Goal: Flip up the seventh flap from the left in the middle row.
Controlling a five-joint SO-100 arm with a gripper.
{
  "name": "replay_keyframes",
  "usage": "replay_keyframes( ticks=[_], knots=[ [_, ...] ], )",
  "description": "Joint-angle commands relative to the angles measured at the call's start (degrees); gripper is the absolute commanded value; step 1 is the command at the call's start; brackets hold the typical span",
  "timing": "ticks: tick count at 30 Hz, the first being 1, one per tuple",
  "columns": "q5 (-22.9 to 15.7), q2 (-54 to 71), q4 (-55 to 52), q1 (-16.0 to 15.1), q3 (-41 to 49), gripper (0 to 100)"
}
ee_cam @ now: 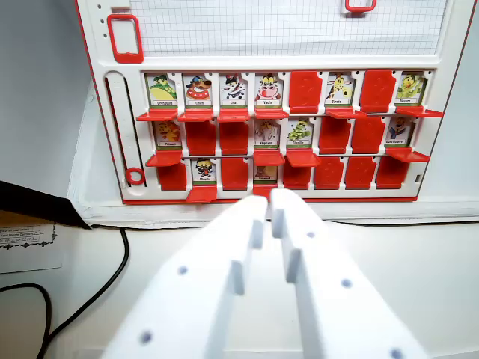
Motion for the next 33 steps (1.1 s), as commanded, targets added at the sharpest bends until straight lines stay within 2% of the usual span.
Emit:
replay_keyframes(
  ticks=[1,33],
  knots=[
    [-0.44,3.25,0.18,-0.53,-2.64,0],
    [-0.09,3.69,0.09,0.26,-1.14,0]
  ],
)
